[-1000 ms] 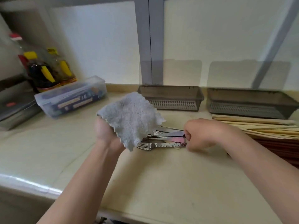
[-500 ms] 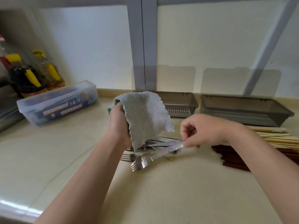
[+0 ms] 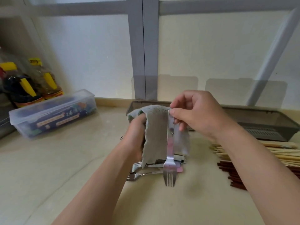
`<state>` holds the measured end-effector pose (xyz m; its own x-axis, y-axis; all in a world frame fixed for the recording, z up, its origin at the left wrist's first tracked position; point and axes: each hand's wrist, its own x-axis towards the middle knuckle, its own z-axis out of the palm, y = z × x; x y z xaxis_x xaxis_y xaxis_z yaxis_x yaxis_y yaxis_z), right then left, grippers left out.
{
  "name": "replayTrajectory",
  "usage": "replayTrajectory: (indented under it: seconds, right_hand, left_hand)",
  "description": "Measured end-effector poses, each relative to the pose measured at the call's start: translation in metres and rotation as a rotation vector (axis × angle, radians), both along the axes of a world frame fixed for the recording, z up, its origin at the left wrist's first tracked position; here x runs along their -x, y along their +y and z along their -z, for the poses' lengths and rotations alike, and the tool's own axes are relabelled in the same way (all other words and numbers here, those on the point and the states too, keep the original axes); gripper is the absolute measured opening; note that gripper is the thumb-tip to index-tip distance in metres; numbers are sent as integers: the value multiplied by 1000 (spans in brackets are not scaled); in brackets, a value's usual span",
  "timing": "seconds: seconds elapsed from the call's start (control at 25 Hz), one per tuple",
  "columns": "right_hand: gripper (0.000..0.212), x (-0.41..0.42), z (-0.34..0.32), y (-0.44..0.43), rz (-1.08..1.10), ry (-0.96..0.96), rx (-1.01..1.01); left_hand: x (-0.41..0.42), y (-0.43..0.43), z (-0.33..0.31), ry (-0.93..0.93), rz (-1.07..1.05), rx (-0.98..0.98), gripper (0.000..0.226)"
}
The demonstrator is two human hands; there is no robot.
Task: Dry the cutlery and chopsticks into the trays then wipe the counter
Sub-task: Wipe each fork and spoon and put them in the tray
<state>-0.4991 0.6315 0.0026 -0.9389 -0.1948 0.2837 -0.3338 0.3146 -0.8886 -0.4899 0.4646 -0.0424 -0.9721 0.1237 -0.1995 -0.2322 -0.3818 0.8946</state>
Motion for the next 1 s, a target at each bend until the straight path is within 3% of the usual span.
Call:
replayTrajectory:
  seconds: [0.24,0.36,0.48,0.6,0.68,0.76,1.0]
  right_hand:
    - [18,15,11,-25,204,178,-247]
    - [19,6,9,-22,184,194,-183]
    - [16,-20,13,-11,238,208,-280]
    - [10,-44,28,-5,216,6,-450]
    - [17,-56,35,-7,53,-253,-568]
    - [22,-63,44,-13,-93,-404,-560]
    - [32,-69,56,-26,-24,-275,-467]
  left_hand:
    - [0,7,9,118,-35,103,19]
    - [1,4,8,129,-95,176,15]
    - [3,3,1,45,-142,113,24]
    - [8,4,-1,68,-159,54,40]
    - [8,5,-1,94,-159,-51,47]
    - [8,5,1,144,-161,-118,48]
    - [0,6,6,106,-127,-108,49]
